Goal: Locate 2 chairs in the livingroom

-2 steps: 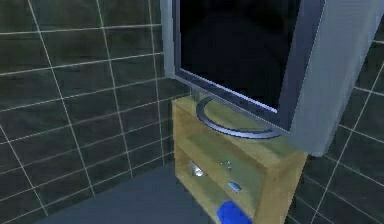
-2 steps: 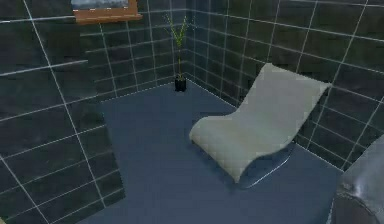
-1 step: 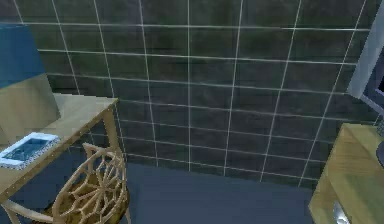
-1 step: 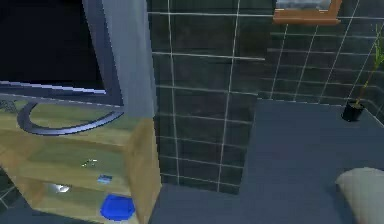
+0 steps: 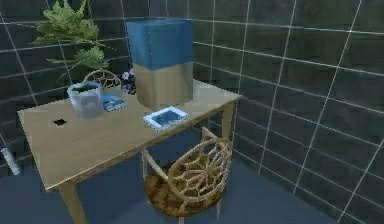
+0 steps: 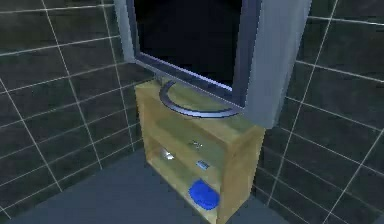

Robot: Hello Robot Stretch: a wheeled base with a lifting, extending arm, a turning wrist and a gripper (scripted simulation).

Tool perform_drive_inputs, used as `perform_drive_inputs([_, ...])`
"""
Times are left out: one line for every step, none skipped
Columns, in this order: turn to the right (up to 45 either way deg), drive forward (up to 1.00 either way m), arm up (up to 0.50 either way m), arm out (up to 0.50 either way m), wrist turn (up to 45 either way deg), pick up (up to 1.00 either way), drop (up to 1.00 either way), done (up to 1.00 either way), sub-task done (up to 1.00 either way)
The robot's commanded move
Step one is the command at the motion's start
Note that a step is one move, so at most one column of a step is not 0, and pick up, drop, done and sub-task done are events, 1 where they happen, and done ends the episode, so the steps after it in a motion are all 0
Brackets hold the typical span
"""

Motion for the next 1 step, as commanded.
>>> perform_drive_inputs([0.0,0.0,0.0,0.0,0.0,0.0,0.0,1.0,0.0])
